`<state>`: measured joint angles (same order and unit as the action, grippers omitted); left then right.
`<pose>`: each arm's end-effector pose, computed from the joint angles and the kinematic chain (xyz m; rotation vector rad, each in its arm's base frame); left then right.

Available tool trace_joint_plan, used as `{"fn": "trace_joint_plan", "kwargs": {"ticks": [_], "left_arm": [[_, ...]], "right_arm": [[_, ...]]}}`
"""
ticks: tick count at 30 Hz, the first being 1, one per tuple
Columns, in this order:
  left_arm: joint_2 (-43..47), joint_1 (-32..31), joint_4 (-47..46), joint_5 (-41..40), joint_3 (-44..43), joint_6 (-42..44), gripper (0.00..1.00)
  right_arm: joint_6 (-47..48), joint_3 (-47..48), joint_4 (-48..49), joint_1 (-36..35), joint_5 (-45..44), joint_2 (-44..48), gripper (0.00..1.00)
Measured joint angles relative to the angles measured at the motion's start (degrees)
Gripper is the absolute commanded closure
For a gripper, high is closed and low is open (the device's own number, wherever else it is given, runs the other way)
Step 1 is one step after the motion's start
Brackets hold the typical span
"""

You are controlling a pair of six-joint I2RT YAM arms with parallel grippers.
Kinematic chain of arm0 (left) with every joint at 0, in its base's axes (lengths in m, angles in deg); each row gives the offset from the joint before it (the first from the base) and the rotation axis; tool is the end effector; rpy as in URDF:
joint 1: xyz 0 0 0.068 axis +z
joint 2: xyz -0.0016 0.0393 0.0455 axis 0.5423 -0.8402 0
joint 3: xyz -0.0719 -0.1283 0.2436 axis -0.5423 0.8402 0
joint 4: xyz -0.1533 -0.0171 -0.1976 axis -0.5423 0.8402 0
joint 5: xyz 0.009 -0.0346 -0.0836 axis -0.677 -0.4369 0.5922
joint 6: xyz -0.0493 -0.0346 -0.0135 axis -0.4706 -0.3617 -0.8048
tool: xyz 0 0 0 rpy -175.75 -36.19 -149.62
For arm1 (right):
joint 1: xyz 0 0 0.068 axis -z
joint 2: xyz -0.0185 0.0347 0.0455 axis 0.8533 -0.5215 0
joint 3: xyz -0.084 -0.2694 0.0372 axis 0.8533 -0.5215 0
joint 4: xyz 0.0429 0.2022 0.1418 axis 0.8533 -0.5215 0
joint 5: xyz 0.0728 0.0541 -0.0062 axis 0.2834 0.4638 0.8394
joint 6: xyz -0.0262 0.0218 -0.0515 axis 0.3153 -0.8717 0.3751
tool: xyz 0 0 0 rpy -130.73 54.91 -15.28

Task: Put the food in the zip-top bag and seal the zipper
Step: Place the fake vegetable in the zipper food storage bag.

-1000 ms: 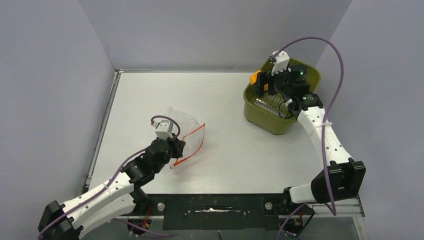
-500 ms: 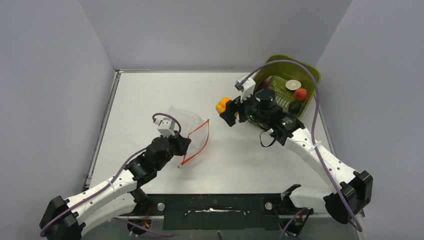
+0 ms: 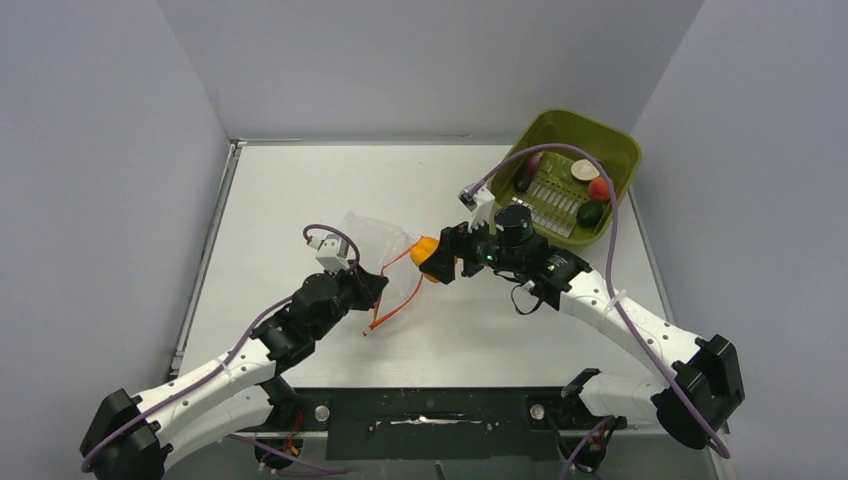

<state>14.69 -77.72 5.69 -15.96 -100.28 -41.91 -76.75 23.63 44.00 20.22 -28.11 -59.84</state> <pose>0.1377 -0.1224 0.2394 -0.0812 1.9383 -0.7992 0.1969 0.1744 0.3179 -0.4870 2.0775 0.9866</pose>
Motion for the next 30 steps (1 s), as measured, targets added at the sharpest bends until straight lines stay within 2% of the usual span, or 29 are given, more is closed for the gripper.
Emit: {"fn": "trace_joint_plan", "kwargs": {"ticks": [19, 26, 30], "left_arm": [[-0.5, 0.0, -2.8, 3.3, 0.1, -1.4, 1.00], [-0.5, 0.0, -3.3, 5.6, 0.1, -1.7, 1.00], [-0.5, 0.0, -3.4, 6.2, 0.1, -1.9, 1.00]], "right_arm": [[-19.0, -2.4, 0.6, -1.5, 2.0, -8.3, 0.47], [-27.2, -2.7, 1.5, -1.5, 1.7, -9.9, 0.42], [-31.7, -2.7, 1.9, -1.5, 1.6, -12.7, 0.36]]}}
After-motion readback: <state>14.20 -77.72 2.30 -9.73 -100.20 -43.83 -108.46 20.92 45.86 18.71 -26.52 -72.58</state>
